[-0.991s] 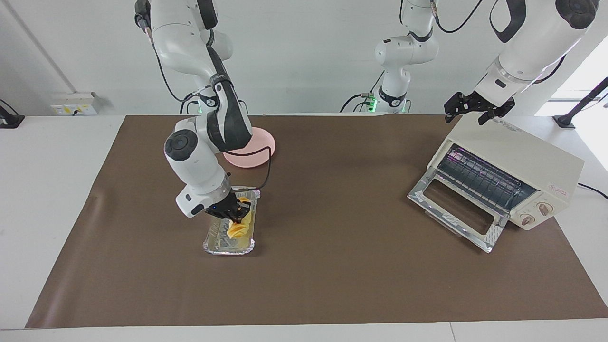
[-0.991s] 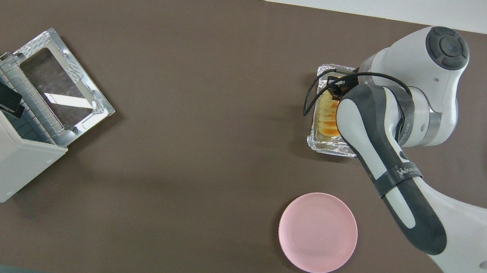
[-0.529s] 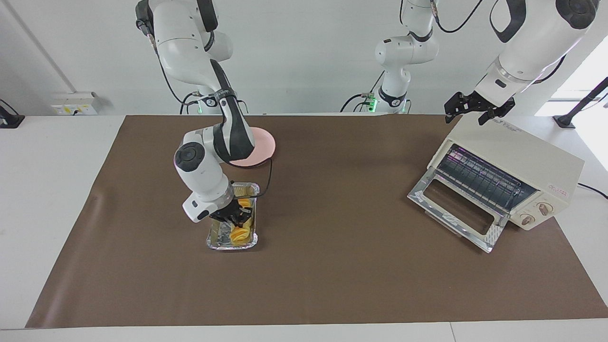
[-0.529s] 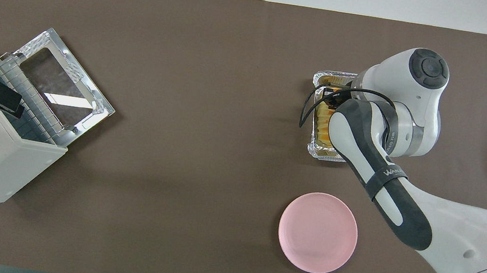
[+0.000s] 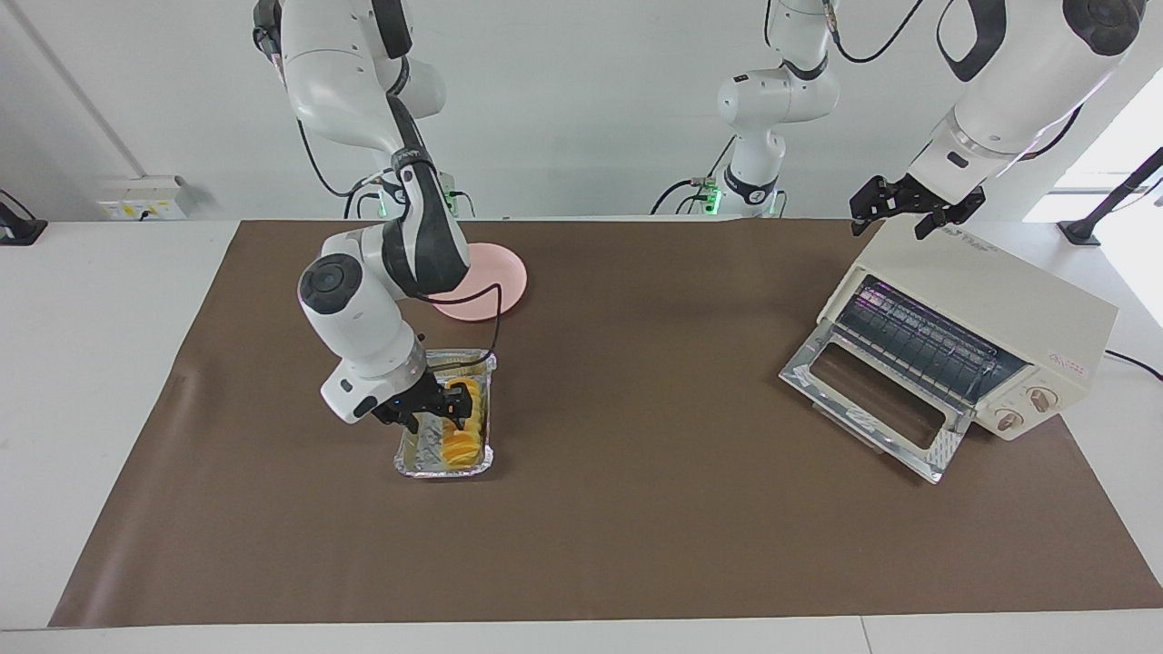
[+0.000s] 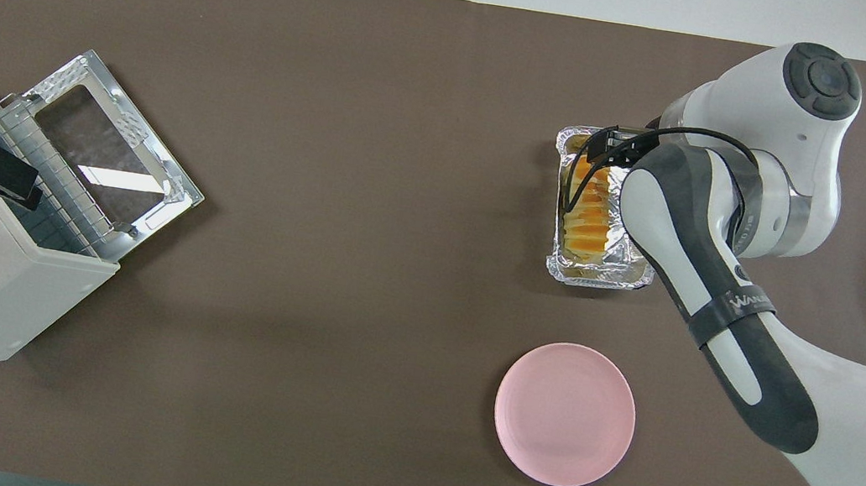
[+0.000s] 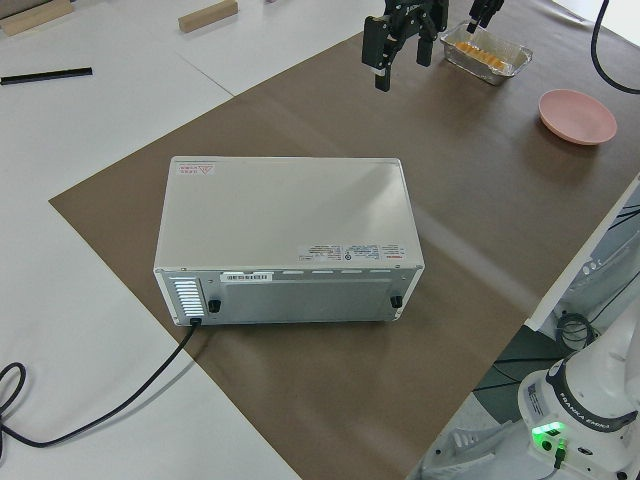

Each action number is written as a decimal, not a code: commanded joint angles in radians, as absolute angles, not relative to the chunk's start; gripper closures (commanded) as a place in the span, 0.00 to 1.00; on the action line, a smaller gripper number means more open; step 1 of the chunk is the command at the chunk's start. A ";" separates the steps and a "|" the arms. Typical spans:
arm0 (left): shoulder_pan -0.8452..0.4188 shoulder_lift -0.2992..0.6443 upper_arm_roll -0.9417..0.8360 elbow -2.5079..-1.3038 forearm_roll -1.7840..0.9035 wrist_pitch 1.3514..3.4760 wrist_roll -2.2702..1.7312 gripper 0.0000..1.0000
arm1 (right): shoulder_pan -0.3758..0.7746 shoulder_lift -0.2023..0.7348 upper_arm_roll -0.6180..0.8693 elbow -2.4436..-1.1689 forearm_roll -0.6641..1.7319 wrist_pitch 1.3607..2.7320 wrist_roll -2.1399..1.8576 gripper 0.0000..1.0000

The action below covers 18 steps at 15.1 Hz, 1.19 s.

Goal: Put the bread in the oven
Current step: 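Lower the bread roll into the foil tray and open the right gripper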

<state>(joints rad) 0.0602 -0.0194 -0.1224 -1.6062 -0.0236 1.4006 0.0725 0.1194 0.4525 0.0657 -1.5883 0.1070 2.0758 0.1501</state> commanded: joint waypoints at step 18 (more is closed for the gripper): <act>0.071 -0.044 -0.129 -1.635 -0.012 1.419 0.077 0.00 | 0.041 0.356 0.077 -1.891 0.181 2.217 0.058 1.00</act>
